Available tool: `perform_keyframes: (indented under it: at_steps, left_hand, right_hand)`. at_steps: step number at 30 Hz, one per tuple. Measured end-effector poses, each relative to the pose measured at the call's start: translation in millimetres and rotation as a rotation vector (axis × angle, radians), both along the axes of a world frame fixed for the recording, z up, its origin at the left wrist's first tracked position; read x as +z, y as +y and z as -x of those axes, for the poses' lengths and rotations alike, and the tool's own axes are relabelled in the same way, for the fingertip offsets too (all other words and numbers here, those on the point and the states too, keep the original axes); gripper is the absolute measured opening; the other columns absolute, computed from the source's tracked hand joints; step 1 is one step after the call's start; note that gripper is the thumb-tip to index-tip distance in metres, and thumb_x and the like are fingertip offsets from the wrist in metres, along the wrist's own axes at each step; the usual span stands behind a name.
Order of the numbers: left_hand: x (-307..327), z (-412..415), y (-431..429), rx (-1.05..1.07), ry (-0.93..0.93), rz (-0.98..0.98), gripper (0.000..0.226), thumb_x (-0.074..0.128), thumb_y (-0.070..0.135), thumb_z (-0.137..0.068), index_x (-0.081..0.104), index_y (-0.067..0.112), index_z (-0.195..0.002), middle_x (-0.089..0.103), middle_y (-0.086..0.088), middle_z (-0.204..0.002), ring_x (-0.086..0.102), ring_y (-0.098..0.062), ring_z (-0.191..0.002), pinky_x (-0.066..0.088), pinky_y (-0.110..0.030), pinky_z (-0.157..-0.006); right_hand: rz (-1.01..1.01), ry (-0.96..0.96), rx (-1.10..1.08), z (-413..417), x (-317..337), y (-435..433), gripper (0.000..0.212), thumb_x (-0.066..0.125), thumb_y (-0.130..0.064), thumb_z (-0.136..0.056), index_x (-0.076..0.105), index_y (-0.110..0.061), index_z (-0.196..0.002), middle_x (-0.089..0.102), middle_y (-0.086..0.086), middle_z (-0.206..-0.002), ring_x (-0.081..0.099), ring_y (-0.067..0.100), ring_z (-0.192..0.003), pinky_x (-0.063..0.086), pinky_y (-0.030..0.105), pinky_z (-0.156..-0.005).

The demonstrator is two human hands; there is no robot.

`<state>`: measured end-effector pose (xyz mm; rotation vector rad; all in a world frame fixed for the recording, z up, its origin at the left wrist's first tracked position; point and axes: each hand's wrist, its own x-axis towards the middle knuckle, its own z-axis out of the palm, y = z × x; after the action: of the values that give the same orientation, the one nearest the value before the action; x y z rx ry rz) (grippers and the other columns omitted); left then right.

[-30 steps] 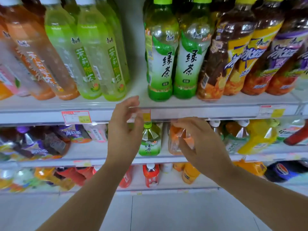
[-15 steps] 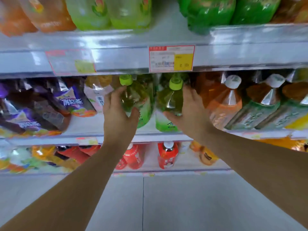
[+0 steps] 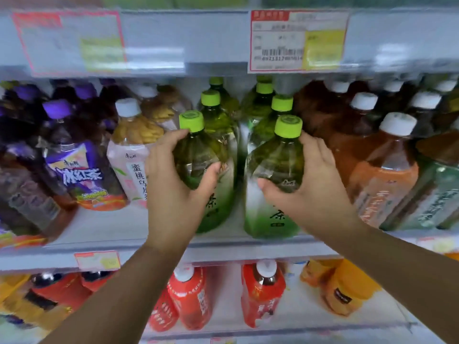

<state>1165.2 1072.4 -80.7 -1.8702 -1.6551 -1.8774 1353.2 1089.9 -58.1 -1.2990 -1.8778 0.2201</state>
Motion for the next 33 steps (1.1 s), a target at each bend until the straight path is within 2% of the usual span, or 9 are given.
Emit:
perform_keyframes:
  at_steps: [3,8,13,17,19,22,26,31,33]
  left_hand:
    - [-9.8,9.7,9.0,-0.054,0.01,-0.039,0.06,0.072,0.034,-0.078,0.039,0.031,-0.127,0.049,0.006,-0.126,0.045,-0.011,-0.124,0.036,-0.034,-0.108]
    - [-5.7,13.6,5.8,-0.237,-0.04,-0.066,0.065,0.071,0.033,-0.069,0.045,0.019,-0.127,0.048,0.02,-0.119,0.044,0.017,-0.112,0.031,-0.003,-0.096]
    - [-1.0,14.2,-3.2,-0.359,-0.015,-0.021,0.064,0.069,0.038,-0.063,0.042,0.035,-0.121,0.049,0.023,-0.117,0.043,0.022,-0.111,0.029,0.002,-0.09]
    - [6.9,20.2,-3.1,-0.394,-0.024,0.116,0.075,0.072,0.051,-0.062,0.04,0.039,-0.128,0.05,0.019,-0.126,0.04,0.016,-0.119,0.029,-0.006,-0.097]
    - [13.3,20.8,-5.9,-0.387,-0.016,0.178,0.079,0.074,0.057,-0.062,0.032,0.05,-0.128,0.048,0.022,-0.125,0.04,0.012,-0.122,0.03,-0.016,-0.101]
    - [21.1,16.4,-11.5,-0.319,0.058,0.239,0.096,0.075,0.038,-0.073,0.008,0.051,-0.14,0.042,0.01,-0.134,0.039,-0.004,-0.127,0.033,-0.026,-0.101]
    - [25.1,3.3,-13.8,-0.116,0.315,0.207,0.093,0.065,0.034,-0.079,0.0,0.055,-0.141,0.032,0.005,-0.13,0.052,-0.026,-0.099,0.043,-0.035,-0.085]
    - [14.2,3.3,-8.7,-0.088,0.289,0.119,0.077,0.064,0.034,-0.08,0.017,0.049,-0.139,0.032,0.009,-0.129,0.043,-0.012,-0.101,0.031,-0.013,-0.07]
    - [12.4,3.1,-7.0,-0.084,0.276,0.096,0.075,0.065,0.035,-0.081,0.019,0.048,-0.139,0.034,0.01,-0.128,0.043,-0.011,-0.105,0.034,-0.017,-0.073]
  right_hand:
    - [-0.04,0.018,0.011,0.9,-5.6,2.6,0.087,0.062,-0.052,-0.063,0.033,-0.022,-0.139,0.04,-0.007,-0.122,0.034,0.012,-0.118,0.025,0.017,-0.095]
    - [-0.064,0.045,0.021,-0.1,-10.0,3.5,0.084,0.062,-0.054,-0.063,0.034,-0.025,-0.137,0.041,-0.007,-0.128,0.035,0.014,-0.124,0.034,0.028,-0.101]
    - [-0.024,0.016,0.028,-2.0,-5.2,0.1,0.082,0.066,-0.052,-0.069,0.032,-0.024,-0.138,0.04,-0.005,-0.131,0.034,0.015,-0.126,0.034,0.031,-0.103]
    - [0.068,-0.033,0.077,-7.1,7.5,-10.9,0.082,0.068,-0.05,-0.075,0.027,-0.023,-0.141,0.04,-0.006,-0.133,0.032,0.014,-0.13,0.024,0.019,-0.098]
    - [0.154,0.131,0.14,-13.2,21.1,-19.2,0.077,0.066,-0.049,-0.078,0.03,-0.024,-0.141,0.043,-0.012,-0.129,0.04,0.007,-0.123,0.028,0.018,-0.096]
    - [0.08,0.365,0.105,-17.0,47.5,-12.2,0.047,0.049,-0.034,-0.094,0.04,-0.021,-0.139,0.051,-0.008,-0.125,0.046,0.004,-0.111,0.033,0.012,-0.087]
    - [0.115,0.116,0.074,-15.3,73.9,34.8,0.038,0.048,-0.019,-0.096,0.048,-0.014,-0.133,0.06,0.007,-0.115,0.057,0.02,-0.104,0.038,0.018,-0.074]
    - [0.301,-0.035,0.178,-7.7,83.0,74.4,0.042,0.057,-0.023,-0.092,0.05,-0.013,-0.132,0.052,0.011,-0.129,0.049,0.023,-0.119,0.041,0.026,-0.083]
    - [0.301,-0.093,0.215,-7.4,82.6,80.9,0.039,0.056,-0.025,-0.092,0.051,-0.011,-0.128,0.052,0.01,-0.128,0.048,0.026,-0.119,0.043,0.031,-0.089]
